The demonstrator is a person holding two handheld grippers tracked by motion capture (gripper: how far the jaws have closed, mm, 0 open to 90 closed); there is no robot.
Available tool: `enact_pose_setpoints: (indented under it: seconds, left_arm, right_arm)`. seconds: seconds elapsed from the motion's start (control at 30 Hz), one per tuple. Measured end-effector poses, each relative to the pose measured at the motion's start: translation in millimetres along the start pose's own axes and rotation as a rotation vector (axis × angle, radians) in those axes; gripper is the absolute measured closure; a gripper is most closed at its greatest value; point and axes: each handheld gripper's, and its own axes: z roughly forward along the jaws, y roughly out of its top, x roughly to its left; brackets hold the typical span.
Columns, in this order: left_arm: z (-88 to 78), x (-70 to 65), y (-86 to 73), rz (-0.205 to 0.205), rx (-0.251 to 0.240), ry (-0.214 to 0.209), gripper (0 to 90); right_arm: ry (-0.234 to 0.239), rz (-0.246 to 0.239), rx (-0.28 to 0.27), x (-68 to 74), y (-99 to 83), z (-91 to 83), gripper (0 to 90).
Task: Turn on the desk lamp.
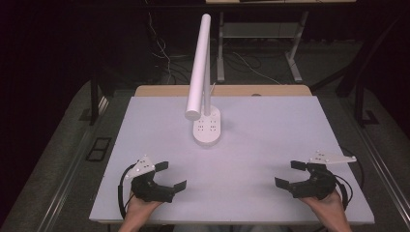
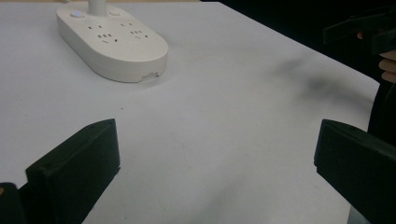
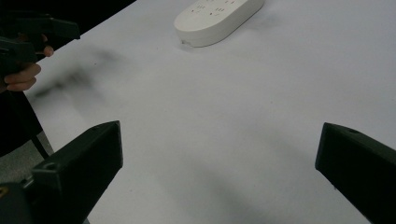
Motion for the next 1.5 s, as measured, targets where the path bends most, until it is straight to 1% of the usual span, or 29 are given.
enact_pose_setpoints:
  seconds: [0.03, 0.1, 0.13, 0.2, 0.23, 0.3, 0.33, 0.37, 0.43, 0.47, 0.6, 0.67, 0.7, 0.73, 0.77, 0.8, 0.87, 0.97, 1.03, 1.23, 1.27, 1.33, 1.5]
  left_arm:
    - [-0.2, 0.1, -0.1, 0.0, -0.002, -0.001, 0.0]
    - [-0.5, 0.3, -0.5, -0.005, -0.003, -0.002, 0.0]
    - [-0.6, 0.7, -0.6, -0.006, 0.0, -0.003, 0.0]
    - [-0.4, 0.8, -0.7, -0.006, 0.0, -0.003, 0.0]
    - [-0.5, 1.0, -0.7, -0.006, 0.002, -0.003, 0.0]
    - [-0.2, 1.1, -0.9, -0.007, 0.001, -0.002, 0.0]
    - [-0.3, 1.1, -0.8, -0.006, 0.004, -0.002, 0.0]
    - [-0.2, 1.1, -0.9, -0.007, 0.004, -0.002, 0.0]
    - [-0.3, 1.0, -1.0, -0.007, 0.002, 0.0, 0.0]
    - [-0.5, 1.1, -0.9, -0.007, 0.004, 0.0, 0.0]
    - [-0.4, 1.5, -1.1, -0.01, 0.005, 0.0, 0.0]
    - [-0.4, 1.4, -1.1, -0.01, 0.004, 0.0, 0.0]
    - [-0.5, 1.4, -1.1, -0.01, 0.003, 0.0, 0.0]
    - [-0.7, 1.4, -1.1, -0.009, 0.005, 0.001, 0.0]
    - [-0.7, 1.4, -1.1, -0.009, 0.005, 0.0, 0.0]
    - [-0.8, 1.4, -1.1, -0.007, 0.004, 0.001, 0.0]
    - [-0.8, 1.4, -1.1, -0.008, 0.003, 0.0, 0.0]
    - [-0.6, 1.1, -1.1, -0.008, 0.004, -0.001, 0.0]
    - [-0.6, 1.0, -1.2, -0.009, 0.004, -0.001, 0.0]
    - [-1.0, 1.2, -1.2, -0.011, 0.002, 0.003, 0.0]
    - [-1.0, 1.2, -1.2, -0.01, 0.002, 0.003, 0.0]
    - [-0.8, 1.1, -1.2, -0.012, 0.0, 0.004, 0.0]
    - [-1.0, 1.2, -1.2, -0.011, -0.001, 0.004, 0.0]
  right_arm:
    - [0.0, -0.006, 0.002, -0.2, 0.8, 0.3, 0.5]
    - [0.005, -0.002, 0.01, 0.6, 2.8, 0.5, 0.6]
    - [0.014, -0.011, 0.015, 0.3, 4.0, 0.8, 0.5]
    - [0.014, -0.018, 0.022, 0.8, 5.6, 1.1, 0.5]
    - [0.018, -0.029, 0.033, 1.6, 8.7, 1.6, 0.5]
    - [0.021, -0.034, 0.036, 1.7, 10.4, 2.2, 0.5]
    - [0.019, -0.045, 0.045, 2.2, 13.8, 3.5, 0.5]
    - [0.021, -0.043, 0.05, 2.6, 15.4, 4.1, 0.5]
    - [0.026, -0.046, 0.052, 2.3, 19.0, 5.4, 0.5]
    - [0.026, -0.059, 0.049, 1.6, 21.0, 6.5, 0.5]
    - [0.03, -0.061, 0.052, 1.8, 27.0, 8.6, 0.5]
    - [0.03, -0.062, 0.056, 0.6, 32.6, 10.6, 0.5]
    - [0.029, -0.071, 0.058, -0.6, 34.4, 11.7, 0.5]
    - [0.029, -0.071, 0.058, -0.6, 34.4, 11.7, 0.5]
    - [0.027, -0.07, 0.066, -2.0, 38.9, 13.7, 0.5]
    - [0.027, -0.07, 0.066, -2.0, 38.9, 13.7, 0.5]
    - [0.03, -0.072, 0.07, -3.4, 44.6, 16.1, 0.5]
    - [0.031, -0.072, 0.074, -3.7, 47.9, 17.5, 0.6]
    - [0.031, -0.079, 0.085, -4.6, 53.9, 20.2, 0.6]
    - [0.037, -0.085, 0.091, -6.1, 64.5, 24.4, 0.6]
    - [0.037, -0.085, 0.091, -6.1, 64.5, 24.4, 0.6]
    - [0.036, -0.087, 0.102, -5.6, 70.2, 27.3, 0.6]
    - [0.034, -0.091, 0.106, -5.2, 78.8, 31.3, 0.6]
